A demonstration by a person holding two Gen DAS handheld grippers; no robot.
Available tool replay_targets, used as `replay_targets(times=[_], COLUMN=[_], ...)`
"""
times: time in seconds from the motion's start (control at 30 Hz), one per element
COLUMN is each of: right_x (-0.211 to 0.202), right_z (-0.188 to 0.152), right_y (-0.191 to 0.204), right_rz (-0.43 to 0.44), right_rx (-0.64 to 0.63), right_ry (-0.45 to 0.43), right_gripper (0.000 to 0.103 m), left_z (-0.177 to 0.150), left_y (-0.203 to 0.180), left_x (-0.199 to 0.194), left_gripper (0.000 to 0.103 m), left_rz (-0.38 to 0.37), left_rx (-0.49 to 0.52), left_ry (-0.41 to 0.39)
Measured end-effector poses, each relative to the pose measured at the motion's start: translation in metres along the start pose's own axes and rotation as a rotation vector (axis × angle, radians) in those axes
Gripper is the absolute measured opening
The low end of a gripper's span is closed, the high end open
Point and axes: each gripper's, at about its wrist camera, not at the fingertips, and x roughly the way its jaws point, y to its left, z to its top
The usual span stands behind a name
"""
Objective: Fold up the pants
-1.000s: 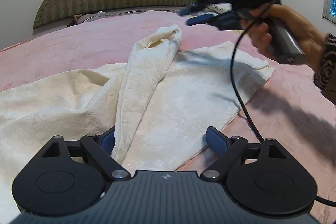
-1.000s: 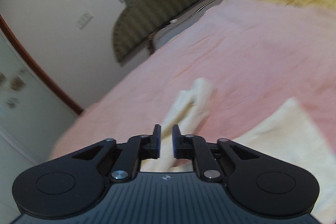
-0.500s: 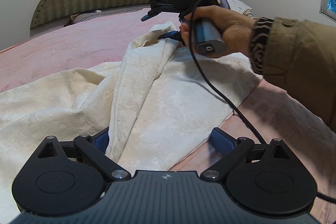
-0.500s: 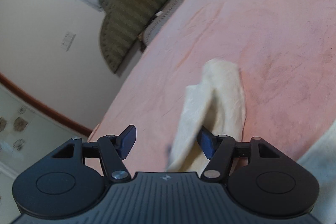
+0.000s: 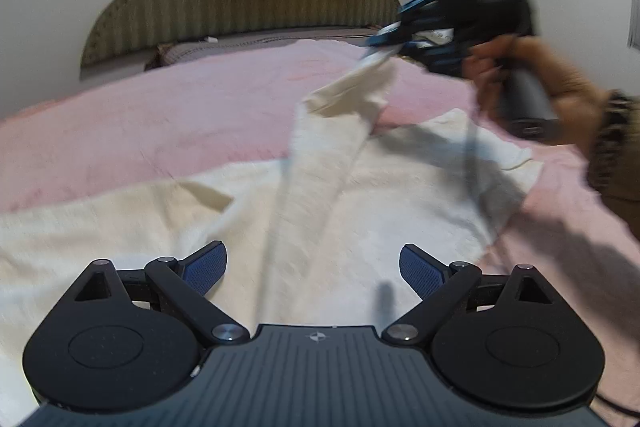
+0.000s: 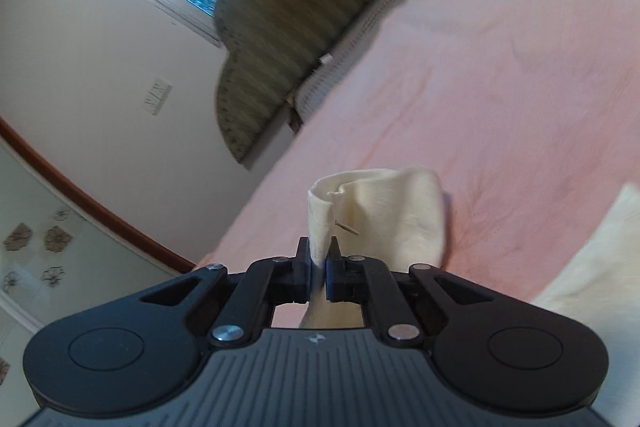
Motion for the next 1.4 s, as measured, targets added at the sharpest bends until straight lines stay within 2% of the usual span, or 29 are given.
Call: replay_targets(times=[0.1, 0.2, 0.27, 0.3, 0.33, 0.37, 0.4, 0.43, 0.47, 0.53, 0.7, 0.73, 0.77, 0.83, 0.9, 0.93, 0.97, 1.0, 1.1, 1.17, 1.27, 1.33, 1.4], right_x=[-0.046, -0.085, -0.101, -0.107, -0.111, -0.114, -0.116, -0.118, -0.119, -0.120, -0.091, -0.083, -0.077, -0.081, -0.099, -0.110, -0.119, -0.124, -0.120, -0.117, -0.126, -0.134, -0.144], right_z=[0.009, 0.014, 0.016, 0.016, 0.015, 0.015, 0.015, 0.014, 0.014, 0.014, 0.028, 0.033, 0.038, 0.045, 0.047, 0.043, 0.039, 0.034, 0.018, 0.006, -0.010, -0.012, -0.010], right_y=[0.001, -0.002, -0.006, -0.009, -0.011, -0.013, -0.015, -0.018, -0.020, -0.024, -0.030, -0.026, -0.018, 0.001, 0.026, 0.036, 0.039, 0.037, -0.001, -0.043, -0.087, -0.090, -0.084], right_rz=[0.039, 0.058, 0.060, 0.061, 0.060, 0.057, 0.053, 0.052, 0.053, 0.047, 0.010, 0.011, 0.020, 0.129, 0.262, 0.306, 0.328, 0.300, 0.053, -0.096, -0.150, -0.168, -0.143], right_rx=[-0.025, -0.036, -0.031, -0.023, -0.019, -0.016, -0.012, -0.008, -0.004, 0.003, 0.032, 0.029, 0.017, -0.019, -0.116, -0.180, -0.215, -0.226, -0.167, -0.058, 0.072, 0.064, 0.046], right_ry=[-0.052, -0.094, -0.103, -0.101, -0.099, -0.098, -0.096, -0.094, -0.094, -0.089, -0.008, 0.005, 0.004, -0.058, -0.160, -0.212, -0.236, -0.235, -0.143, -0.084, -0.062, -0.072, -0.093], right_gripper=[0.006, 0.006, 0.007, 0.007, 0.007, 0.007, 0.007, 0.007, 0.007, 0.007, 0.007, 0.007, 0.007, 0.007, 0.007, 0.007, 0.007, 0.007, 0.007, 0.007, 0.007, 0.007, 0.007], left_z=[0.007, 0.007, 0.005, 0.003, 0.002, 0.001, 0.001, 0.001, 0.001, 0.003, 0.029, 0.039, 0.054, 0.077, 0.091, 0.094, 0.092, 0.087, 0.055, 0.034, 0.012, 0.014, 0.017], left_y=[-0.012, -0.031, -0.046, -0.052, -0.057, -0.062, -0.066, -0.068, -0.069, -0.063, -0.029, -0.019, -0.006, 0.013, 0.018, 0.015, 0.009, 0.004, -0.020, -0.036, -0.052, -0.049, -0.043], left_x=[0.010, 0.020, 0.026, 0.028, 0.029, 0.031, 0.032, 0.033, 0.033, 0.034, 0.040, 0.039, 0.032, 0.007, -0.017, -0.022, -0.022, -0.018, 0.007, 0.025, 0.031, 0.030, 0.018], left_gripper=[0.093, 0.087, 0.075, 0.073, 0.067, 0.057, 0.051, 0.041, 0.030, 0.014, 0.012, 0.012, 0.012, 0.015, 0.018, 0.015, 0.015, 0.015, 0.018, 0.015, 0.014, 0.014, 0.014], left_rz=[0.066, 0.128, 0.165, 0.177, 0.186, 0.195, 0.198, 0.194, 0.180, 0.148, 0.183, 0.208, 0.258, 0.336, 0.384, 0.394, 0.391, 0.364, 0.177, 0.107, 0.081, 0.087, 0.082], left_rx=[0.091, 0.194, 0.265, 0.293, 0.314, 0.333, 0.343, 0.347, 0.339, 0.299, 0.148, 0.105, 0.049, -0.051, -0.077, -0.045, 0.011, 0.053, 0.121, 0.165, 0.236, 0.247, 0.211], left_ry=[0.007, 0.010, 0.004, 0.001, -0.002, -0.008, -0.009, -0.008, -0.007, -0.006, -0.001, -0.022, -0.076, -0.241, -0.374, -0.390, -0.367, -0.331, -0.134, -0.043, -0.016, -0.036, -0.061])
